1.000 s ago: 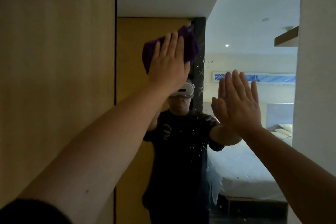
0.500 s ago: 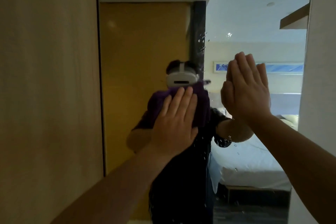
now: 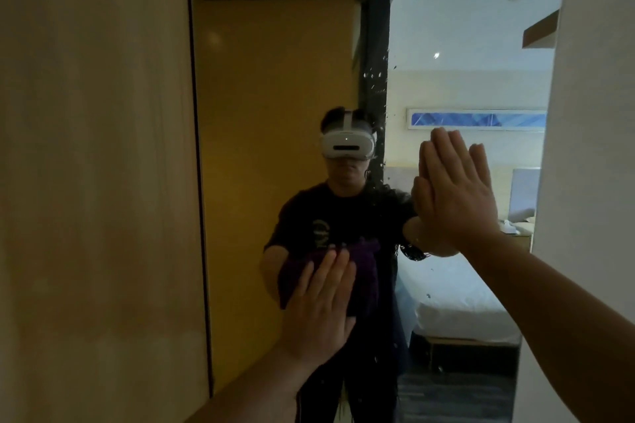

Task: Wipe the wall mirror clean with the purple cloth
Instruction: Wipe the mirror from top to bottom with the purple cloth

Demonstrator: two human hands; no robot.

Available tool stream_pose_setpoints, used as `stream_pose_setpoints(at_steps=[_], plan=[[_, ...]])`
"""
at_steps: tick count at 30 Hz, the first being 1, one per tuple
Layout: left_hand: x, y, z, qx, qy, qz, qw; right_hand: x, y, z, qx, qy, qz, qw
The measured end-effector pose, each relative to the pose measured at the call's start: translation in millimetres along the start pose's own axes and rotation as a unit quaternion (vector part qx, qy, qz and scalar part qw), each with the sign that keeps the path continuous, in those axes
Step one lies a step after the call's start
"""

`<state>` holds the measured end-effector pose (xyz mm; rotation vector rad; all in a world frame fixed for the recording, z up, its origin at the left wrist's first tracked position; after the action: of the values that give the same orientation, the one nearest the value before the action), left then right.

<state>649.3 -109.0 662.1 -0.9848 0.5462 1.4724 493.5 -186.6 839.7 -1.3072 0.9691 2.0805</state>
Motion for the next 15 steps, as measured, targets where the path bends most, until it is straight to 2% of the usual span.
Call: stream_pose_setpoints(at_steps=[4, 6, 8, 10, 12, 15], plan=[[-126.1, -34.7, 85.1, 0.039, 0.080, 0.106, 0.990, 0.4, 7.5, -3.6, 0.020, -0.033, -0.003, 0.999], [-188.8, -62.6, 130.2, 0.084, 0.123, 0.191, 0.970, 1.5, 9.4, -8.4, 0.042, -0.053, 0.001, 0.998], [-244.2, -83.3, 169.5, 0.103, 0.155, 0.241, 0.952, 1.9, 10.0, -10.1, 0.049, -0.052, 0.003, 0.997], [-292.1, -84.2, 196.3, 0.087, 0.165, 0.229, 0.955, 1.6, 9.7, -9.2, 0.045, -0.040, 0.004, 0.998], [-324.3, -69.4, 207.9, 0.047, 0.168, 0.183, 0.968, 0.6, 9.9, -5.9, 0.032, -0.019, 0.007, 0.999], [-330.9, -41.7, 200.7, -0.007, 0.175, 0.113, 0.978, 0.1, 9.5, -2.9, 0.010, 0.007, 0.018, 1.000]])
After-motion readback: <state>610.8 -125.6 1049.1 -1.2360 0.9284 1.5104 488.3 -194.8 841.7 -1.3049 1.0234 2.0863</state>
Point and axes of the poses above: each hand's wrist, its own x-axis away from the middle knuckle, its own z-axis out of the back of the hand, y = z × x, the point moved 10 cm from there along -x, towards the middle knuckle, and after that the axes turned 7 degrees about z, right-handed, at the moved point
